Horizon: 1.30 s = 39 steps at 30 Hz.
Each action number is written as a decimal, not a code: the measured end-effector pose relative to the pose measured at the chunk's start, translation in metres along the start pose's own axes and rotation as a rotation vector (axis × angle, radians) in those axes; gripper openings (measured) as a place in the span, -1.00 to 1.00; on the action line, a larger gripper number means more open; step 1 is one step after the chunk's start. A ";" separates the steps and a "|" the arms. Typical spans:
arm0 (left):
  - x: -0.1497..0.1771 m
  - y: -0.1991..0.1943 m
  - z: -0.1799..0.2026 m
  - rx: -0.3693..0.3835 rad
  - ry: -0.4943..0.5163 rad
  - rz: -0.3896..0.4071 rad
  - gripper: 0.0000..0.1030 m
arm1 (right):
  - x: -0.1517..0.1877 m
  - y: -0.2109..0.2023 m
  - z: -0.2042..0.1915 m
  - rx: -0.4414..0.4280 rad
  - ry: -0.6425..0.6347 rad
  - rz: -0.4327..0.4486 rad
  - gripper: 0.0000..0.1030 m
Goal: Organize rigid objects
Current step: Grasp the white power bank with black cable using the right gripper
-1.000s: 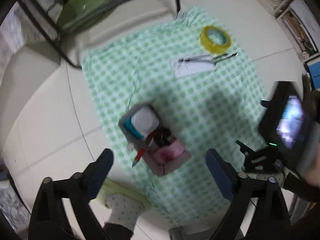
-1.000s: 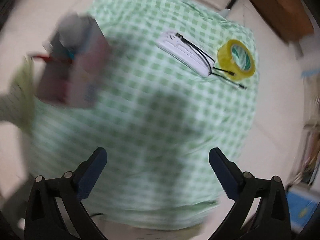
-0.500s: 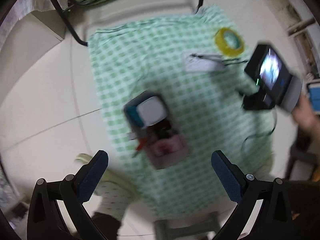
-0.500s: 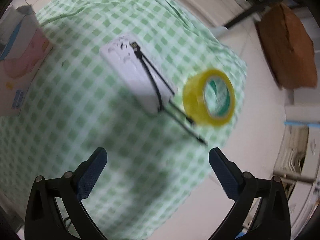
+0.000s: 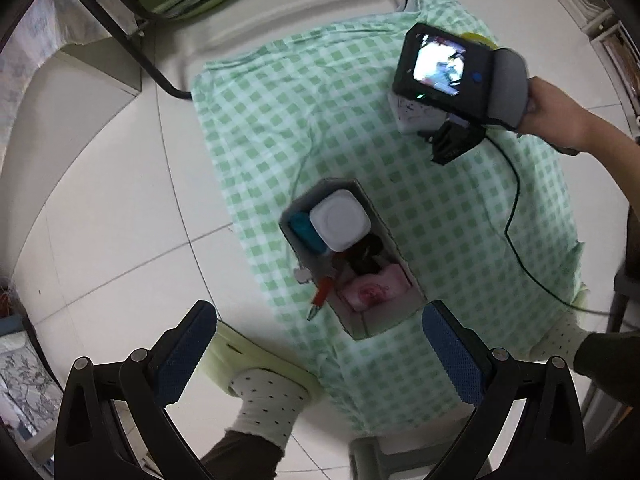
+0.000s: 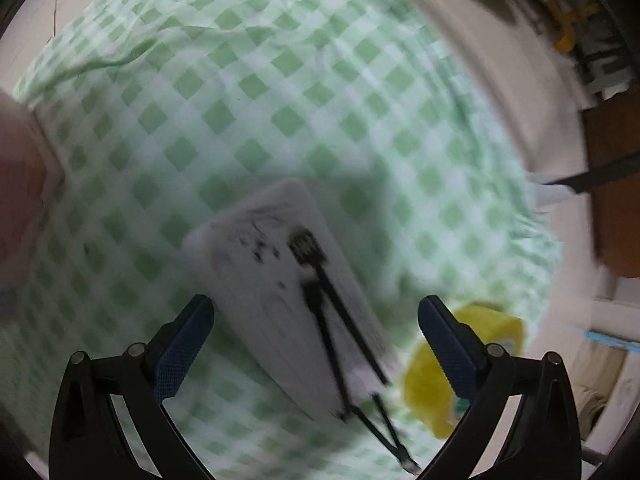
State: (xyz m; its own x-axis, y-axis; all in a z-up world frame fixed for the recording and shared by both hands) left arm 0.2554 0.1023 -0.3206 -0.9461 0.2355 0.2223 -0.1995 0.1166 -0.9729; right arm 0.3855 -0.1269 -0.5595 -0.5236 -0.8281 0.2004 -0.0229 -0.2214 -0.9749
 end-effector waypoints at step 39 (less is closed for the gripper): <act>0.021 0.001 0.025 0.062 0.058 -0.041 1.00 | 0.158 -0.004 -0.241 -0.371 0.532 -0.227 0.37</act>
Point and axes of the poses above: each gripper's, at about its wrist camera, not at the fingertips, and y roughly the way its jaws point, z to its right, x to its underside, the point moved 5 cm from there along y, roughly the way its jaws point, and after that the axes turned 9 degrees about -z, right-handed, at the moved point
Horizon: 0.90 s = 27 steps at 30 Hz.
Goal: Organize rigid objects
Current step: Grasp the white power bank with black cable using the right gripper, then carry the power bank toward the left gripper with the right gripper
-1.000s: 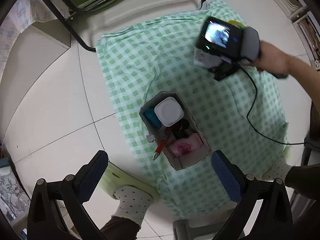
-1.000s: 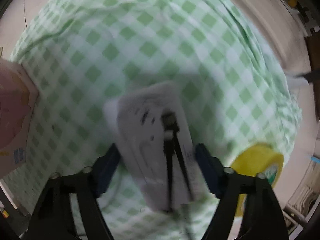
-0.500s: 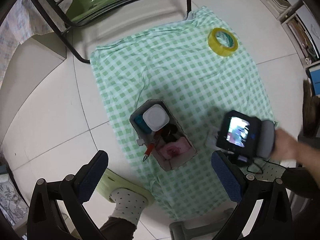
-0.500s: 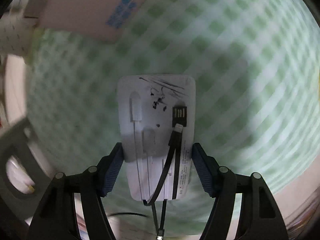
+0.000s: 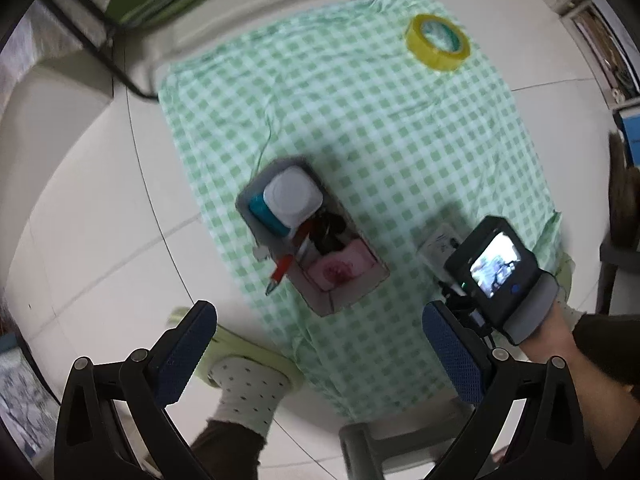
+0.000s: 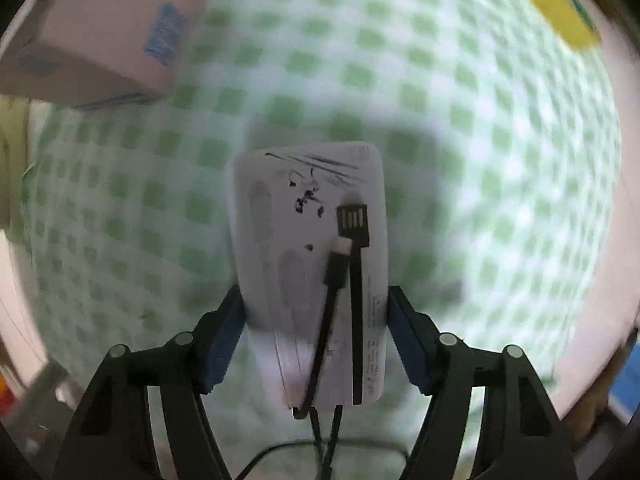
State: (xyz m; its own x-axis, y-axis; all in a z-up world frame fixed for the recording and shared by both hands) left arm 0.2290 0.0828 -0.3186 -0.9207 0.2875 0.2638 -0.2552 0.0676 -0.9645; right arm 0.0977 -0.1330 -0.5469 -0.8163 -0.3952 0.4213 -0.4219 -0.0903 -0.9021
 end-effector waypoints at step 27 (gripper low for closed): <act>-0.006 0.042 -0.035 0.457 -0.428 -0.122 1.00 | 0.025 -0.210 -0.004 -0.903 0.179 0.458 0.35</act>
Point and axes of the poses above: each gripper's, at about its wrist camera, not at the fingertips, and y roughly the way its jaws point, z to its right, x to its underside, the point moved 5 cm from there along y, roughly the way its jaws point, and after that the axes turned 9 degrees about -z, right-handed, at the moved point
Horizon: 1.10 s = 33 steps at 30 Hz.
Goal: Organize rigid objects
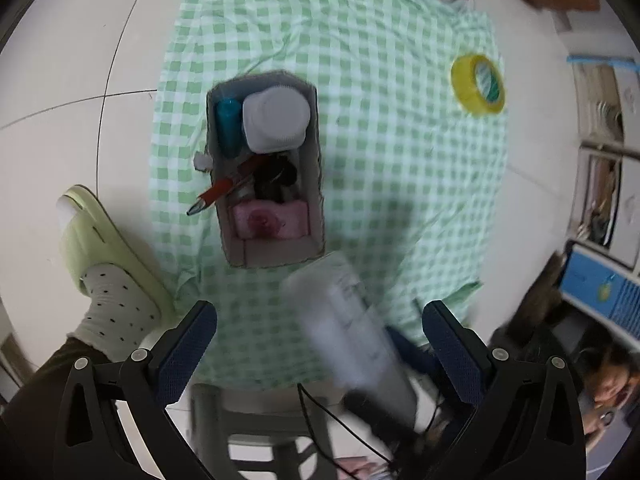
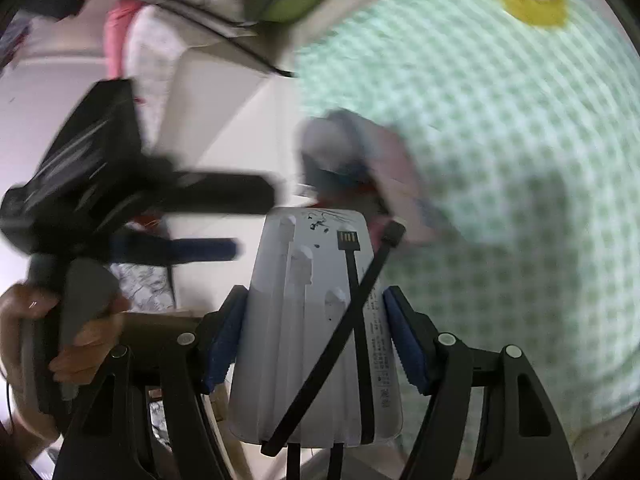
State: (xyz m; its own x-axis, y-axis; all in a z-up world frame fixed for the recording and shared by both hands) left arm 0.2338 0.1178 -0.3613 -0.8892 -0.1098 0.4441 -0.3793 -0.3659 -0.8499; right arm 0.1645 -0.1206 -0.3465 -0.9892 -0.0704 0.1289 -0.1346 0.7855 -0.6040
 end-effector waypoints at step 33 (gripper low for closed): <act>0.000 -0.027 -0.037 0.032 -0.038 0.164 -1.00 | -0.022 0.031 -0.007 0.063 -0.047 -0.050 0.73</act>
Point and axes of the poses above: each gripper's, at about its wrist camera, not at the fingertips, and y roughly the way its jaws point, z to its right, x to its underside, the point moved 5 cm from there along y, roughly the way its jaws point, and after that the axes turned 9 degrees about -z, right-handed, at the moved point
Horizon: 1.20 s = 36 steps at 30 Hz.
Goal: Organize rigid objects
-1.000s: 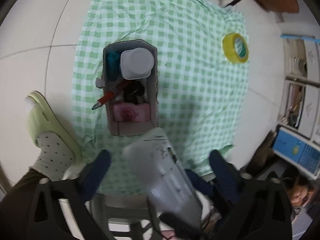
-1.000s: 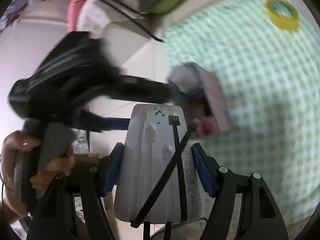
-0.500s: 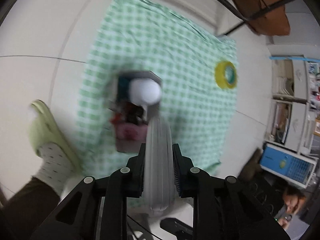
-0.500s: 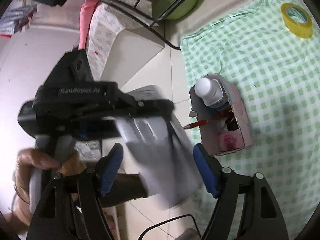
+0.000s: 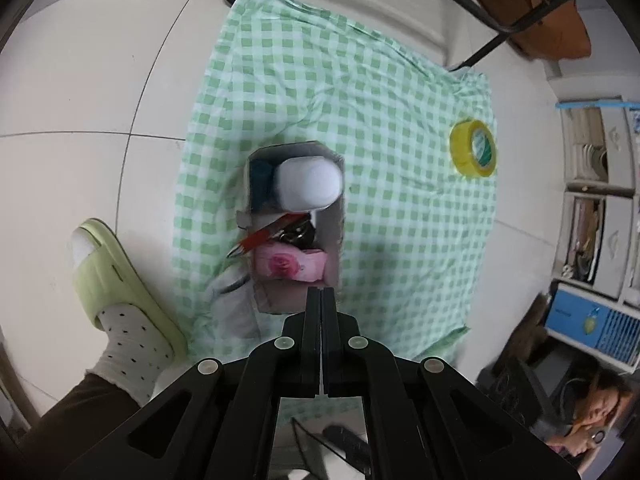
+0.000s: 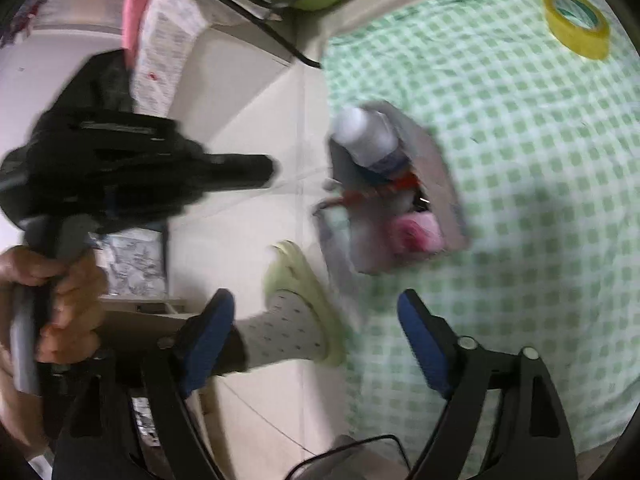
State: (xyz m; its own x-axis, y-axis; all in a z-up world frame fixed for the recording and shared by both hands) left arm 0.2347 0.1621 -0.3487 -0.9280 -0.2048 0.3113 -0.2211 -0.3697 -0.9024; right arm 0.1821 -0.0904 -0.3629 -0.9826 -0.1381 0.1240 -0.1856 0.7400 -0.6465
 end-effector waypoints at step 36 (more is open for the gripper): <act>0.034 -0.133 -0.122 0.232 -0.141 0.242 0.62 | 0.031 0.261 -0.039 0.894 -1.081 -0.600 0.97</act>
State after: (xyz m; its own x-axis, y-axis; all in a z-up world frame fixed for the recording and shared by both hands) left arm 0.1960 0.3152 -0.2550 -0.8910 -0.4287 0.1496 0.0890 -0.4880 -0.8683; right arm 0.1035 0.1238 -0.4983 -0.2214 -0.9566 0.1892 -0.0954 -0.1719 -0.9805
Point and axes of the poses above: each gripper's, at about its wrist camera, not at the fingertips, and y roughly the way its jaws point, z to its right, x to its underside, the point moved 5 cm from there along y, roughly the way its jaws point, and after that the axes turned 9 degrees about -z, right-handed, at the moved point
